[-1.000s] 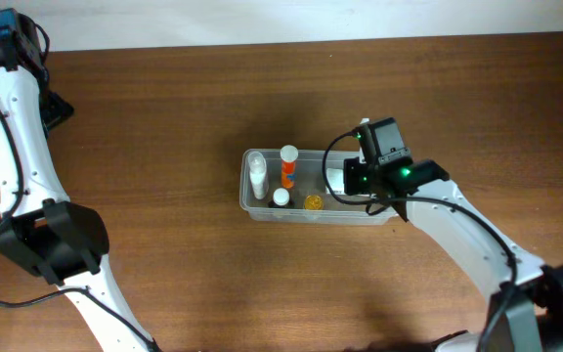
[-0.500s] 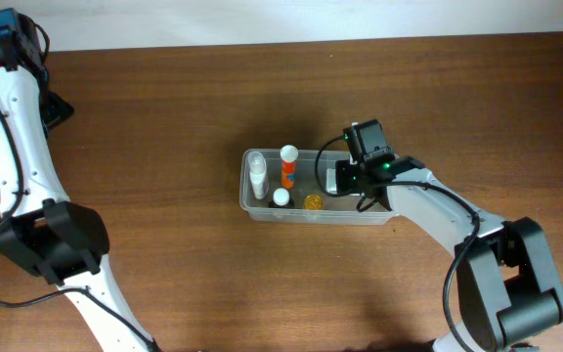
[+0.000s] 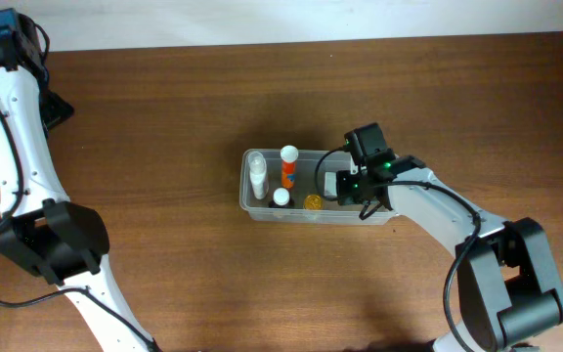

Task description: Pack container

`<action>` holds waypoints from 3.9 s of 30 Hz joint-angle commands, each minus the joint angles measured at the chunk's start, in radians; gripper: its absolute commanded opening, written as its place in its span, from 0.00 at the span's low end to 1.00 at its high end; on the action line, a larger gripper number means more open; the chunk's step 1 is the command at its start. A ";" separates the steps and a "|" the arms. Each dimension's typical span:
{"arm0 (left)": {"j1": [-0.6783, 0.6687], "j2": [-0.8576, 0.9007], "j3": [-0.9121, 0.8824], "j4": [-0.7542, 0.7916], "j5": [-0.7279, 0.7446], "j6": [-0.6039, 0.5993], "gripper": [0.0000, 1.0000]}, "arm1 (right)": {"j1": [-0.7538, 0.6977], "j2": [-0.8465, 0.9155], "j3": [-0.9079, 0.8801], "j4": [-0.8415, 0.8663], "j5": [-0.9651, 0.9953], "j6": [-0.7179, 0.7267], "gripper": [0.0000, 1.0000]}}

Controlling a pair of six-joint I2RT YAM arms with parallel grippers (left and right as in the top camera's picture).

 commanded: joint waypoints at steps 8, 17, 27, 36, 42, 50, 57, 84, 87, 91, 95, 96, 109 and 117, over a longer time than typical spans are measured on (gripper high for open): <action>-0.003 0.003 0.019 0.000 -0.014 0.008 0.99 | -0.002 -0.013 0.001 -0.077 -0.117 -0.005 0.04; -0.003 0.003 0.019 0.000 -0.014 0.008 0.99 | -0.002 -0.249 0.023 -0.125 -0.115 -0.027 0.04; -0.003 0.003 0.019 0.000 -0.014 0.008 0.99 | -0.002 -0.748 0.085 -0.337 -0.066 -0.031 0.04; -0.003 0.003 0.019 0.000 -0.014 0.008 0.99 | -0.002 -1.239 0.085 -0.488 -0.063 -0.049 0.04; -0.003 0.003 0.019 0.000 -0.014 0.008 0.99 | -0.002 -1.512 0.085 -0.592 -0.063 -0.048 0.04; -0.003 0.003 0.019 0.000 -0.014 0.008 0.99 | 0.000 -1.748 0.114 -0.743 -0.095 -0.041 0.04; -0.003 0.003 0.019 0.000 -0.014 0.008 0.99 | 0.000 -1.750 0.163 -0.826 -0.093 -0.049 0.04; -0.003 0.003 0.019 0.000 -0.014 0.008 0.99 | 0.000 -1.749 -0.856 0.249 -0.096 0.097 0.98; -0.003 0.003 0.019 0.000 -0.014 0.008 0.99 | 0.000 -1.749 -0.906 0.334 -0.096 0.117 0.98; -0.003 0.003 0.019 0.000 -0.014 0.008 0.99 | 0.000 -1.749 -0.958 0.404 -0.093 0.117 0.98; -0.003 0.003 0.019 0.000 -0.014 0.008 1.00 | 0.000 -1.749 -1.004 0.424 -0.093 0.117 0.98; -0.003 0.003 0.019 0.000 -0.014 0.008 0.99 | 0.000 -1.749 -1.020 0.424 -0.093 0.117 0.98; -0.003 0.003 0.019 0.000 -0.014 0.008 0.99 | 0.000 -1.729 -1.029 0.442 -0.090 0.109 0.98; -0.003 0.003 0.019 0.000 -0.014 0.008 1.00 | 0.000 -1.729 -1.029 0.438 -0.044 0.109 0.98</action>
